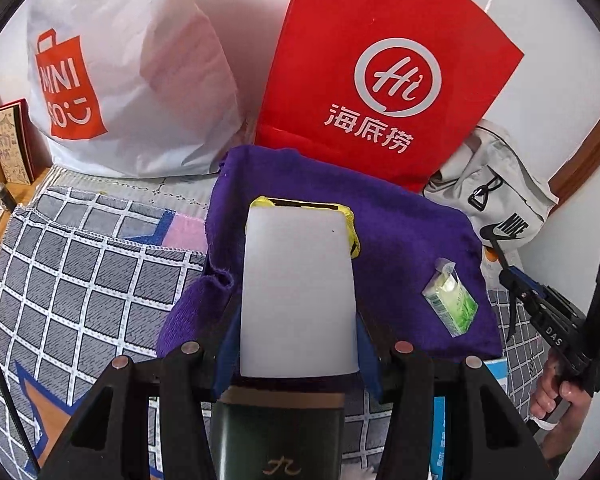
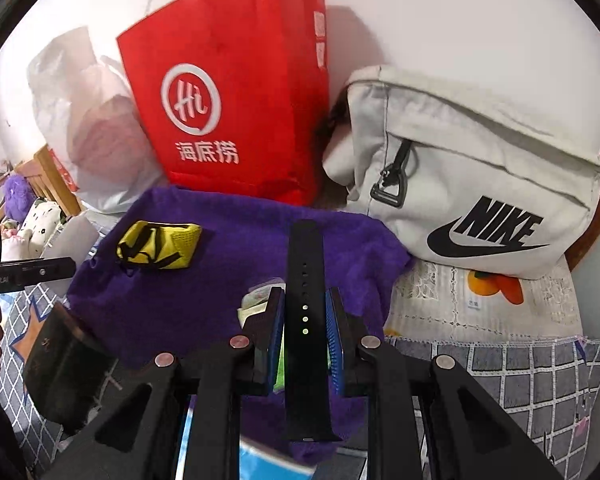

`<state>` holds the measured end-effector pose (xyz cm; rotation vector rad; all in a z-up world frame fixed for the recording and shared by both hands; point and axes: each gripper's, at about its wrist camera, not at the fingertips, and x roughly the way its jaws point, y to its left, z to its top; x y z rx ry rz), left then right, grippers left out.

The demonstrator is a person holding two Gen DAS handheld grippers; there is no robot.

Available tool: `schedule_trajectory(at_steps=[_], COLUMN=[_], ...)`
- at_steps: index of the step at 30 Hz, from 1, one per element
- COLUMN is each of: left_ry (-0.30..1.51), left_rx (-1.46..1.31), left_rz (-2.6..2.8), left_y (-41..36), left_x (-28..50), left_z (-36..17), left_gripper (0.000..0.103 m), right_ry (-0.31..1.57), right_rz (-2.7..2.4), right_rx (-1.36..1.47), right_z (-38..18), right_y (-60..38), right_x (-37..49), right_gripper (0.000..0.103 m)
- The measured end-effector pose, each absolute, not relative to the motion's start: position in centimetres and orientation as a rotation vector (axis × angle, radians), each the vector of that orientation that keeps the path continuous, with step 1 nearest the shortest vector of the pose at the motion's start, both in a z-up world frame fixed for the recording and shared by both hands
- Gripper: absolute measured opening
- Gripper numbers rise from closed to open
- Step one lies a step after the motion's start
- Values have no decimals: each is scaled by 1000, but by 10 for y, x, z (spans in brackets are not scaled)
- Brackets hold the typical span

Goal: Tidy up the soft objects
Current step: 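Lower and release the white block with the left tool while the right tool releases the strap on the towel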

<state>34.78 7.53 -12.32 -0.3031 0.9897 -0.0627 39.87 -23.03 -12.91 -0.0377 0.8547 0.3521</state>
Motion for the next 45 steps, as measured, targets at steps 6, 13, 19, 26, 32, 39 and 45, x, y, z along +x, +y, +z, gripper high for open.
schedule_trajectory(at_steps=[6,13,19,26,32,39,45], left_ry=[1003,1016,1049,1080,1104,1079,1042], left_rx=[-313,-326,-324,-334,-329,-322,-311], left_rz=[-55,-55,-39,-57,-69,-55,-37], left_y=[76,73,73,74,71,76,81], left_x=[360,372,381,382,380,370,350], left_z=[-134,-147,-159,-166,-166,-149,-129], left_gripper=[49,50,50,50,61,64,64], right_ry=[897,952,980,987,979,947,907], right_rz=[357,366,380,372,381,379,380], right_rx=[-28,-15,-26,-36,-24,-21,-23], right_z=[-148,-169,-179,-180,-175,-154,-127], right_y=[-230,-229,-221,-218,-217,-216,-210], right_x=[410,418,419,417,414,402,376], right_gripper=[20,20,20,21,33,48,49])
